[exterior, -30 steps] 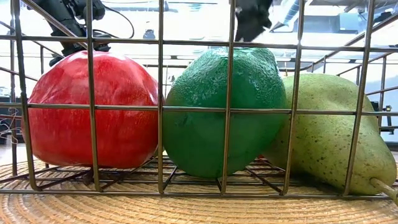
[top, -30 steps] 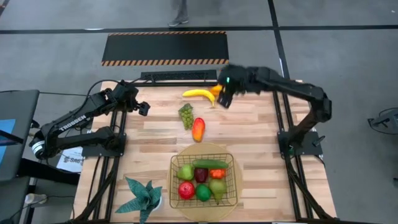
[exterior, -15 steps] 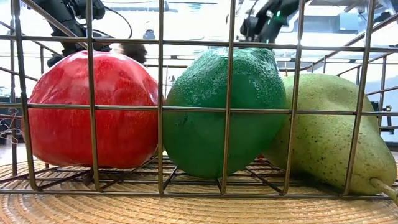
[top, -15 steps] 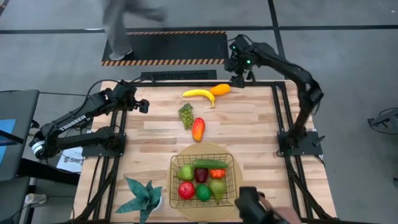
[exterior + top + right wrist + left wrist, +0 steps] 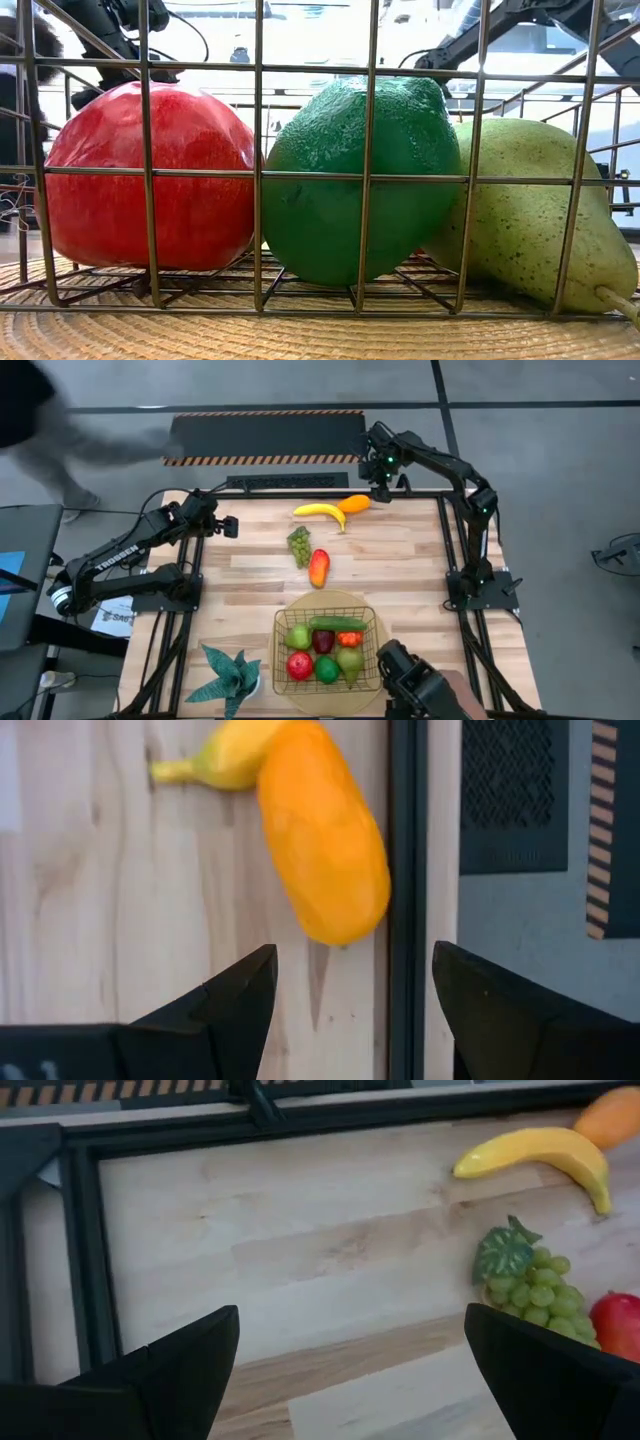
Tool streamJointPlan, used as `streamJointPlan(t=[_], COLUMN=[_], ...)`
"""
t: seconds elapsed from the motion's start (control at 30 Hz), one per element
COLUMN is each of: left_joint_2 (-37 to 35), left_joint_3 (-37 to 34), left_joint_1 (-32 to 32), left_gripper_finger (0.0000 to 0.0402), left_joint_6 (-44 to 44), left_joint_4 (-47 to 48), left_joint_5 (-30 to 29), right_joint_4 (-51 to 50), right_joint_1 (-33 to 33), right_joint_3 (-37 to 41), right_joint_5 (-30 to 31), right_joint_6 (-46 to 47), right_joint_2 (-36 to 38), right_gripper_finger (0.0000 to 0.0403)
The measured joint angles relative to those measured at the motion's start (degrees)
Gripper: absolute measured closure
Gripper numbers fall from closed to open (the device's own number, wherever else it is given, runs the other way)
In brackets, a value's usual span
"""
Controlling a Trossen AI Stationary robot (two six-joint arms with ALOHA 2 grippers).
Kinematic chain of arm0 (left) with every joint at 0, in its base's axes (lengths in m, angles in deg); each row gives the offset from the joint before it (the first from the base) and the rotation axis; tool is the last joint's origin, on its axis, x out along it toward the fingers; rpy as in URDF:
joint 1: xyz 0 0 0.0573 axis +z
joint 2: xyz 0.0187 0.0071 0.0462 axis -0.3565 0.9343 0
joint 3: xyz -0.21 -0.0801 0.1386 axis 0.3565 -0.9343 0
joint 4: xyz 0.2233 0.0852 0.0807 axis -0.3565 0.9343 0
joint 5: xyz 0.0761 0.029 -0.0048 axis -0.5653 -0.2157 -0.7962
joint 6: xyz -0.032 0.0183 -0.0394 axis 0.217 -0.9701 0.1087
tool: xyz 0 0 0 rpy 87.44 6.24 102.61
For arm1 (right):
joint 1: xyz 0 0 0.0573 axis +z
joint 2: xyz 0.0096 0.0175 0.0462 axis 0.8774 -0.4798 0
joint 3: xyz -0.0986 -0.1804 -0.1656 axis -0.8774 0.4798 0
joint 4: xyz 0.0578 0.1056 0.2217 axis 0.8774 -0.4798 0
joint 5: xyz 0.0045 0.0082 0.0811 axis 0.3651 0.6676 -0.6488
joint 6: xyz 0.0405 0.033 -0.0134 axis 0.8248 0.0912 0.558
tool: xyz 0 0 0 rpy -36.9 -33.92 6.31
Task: Build produce basket
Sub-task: Put the yellow mango into the wire basket
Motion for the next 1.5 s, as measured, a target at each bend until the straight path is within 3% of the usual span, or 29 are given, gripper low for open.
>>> streamJointPlan(t=[0.1,0.2,0.3,0.4,0.6,0.77,0.9,1.1,1.2,1.33,1.5], left_joint_2=[0.02,0.02,0.02,1.37,15.26,31.62,43.38,59.09,66.37,73.47,80.8], left_joint_3=[0.0,-0.04,-0.04,0.02,6.91,18.96,29.53,46.85,54.19,61.79,66.05], left_joint_1=[0.0,-0.14,-1.17,-3.13,-6.94,-9.41,-10.28,-11.14,-12.36,-13.09,-12.42], left_gripper_finger=[0.0028,0.0028,0.0028,0.0028,0.0039,0.004,0.004,0.004,0.004,0.004,0.004], left_joint_6=[1.1,2.65,5.55,8.73,5.5,-4.08,-8.99,-16.12,-18.11,-18.33,-18.38], left_joint_4=[-0.05,-2.99,-10.97,-22.66,-30.66,-30.56,-28.7,-17.36,-10.08,-7.67,-8.0], left_joint_5=[-0.37,3.82,11.14,13.13,10.37,11.39,7.25,5.43,0.67,-4.09,0.2], right_joint_4=[-0.27,-0.16,0.47,1.2,-1.01,-3.71,-5.59,-7.62,-8.83,-11.41,-13.45], right_joint_1=[0.19,-0.75,-2.07,-3.18,-4.52,-4.85,-4.81,-4.79,-4.79,-4.77,-4.79], right_joint_3=[0.0,-0.01,-0.02,-0.02,-0.02,-0.02,-0.02,0.0,0.0,0.0,0.0], right_joint_5=[-1.16,-2.1,-4.9,-5.84,-9.04,-10.11,-10.45,-11.46,-11.46,-11.46,-11.44], right_joint_6=[1.43,4.18,7.82,12.26,16.21,18.91,19.27,20.59,22.48,23.92,24.07], right_joint_2=[1.72,5.37,9.49,13.87,19.86,22.06,22.13,22.64,23.1,23.1,23.1], right_gripper_finger=[0.0117,0.0117,0.0117,0.0117,0.0117,0.0117,0.0117,0.0117,0.0117,0.0117,0.0117])
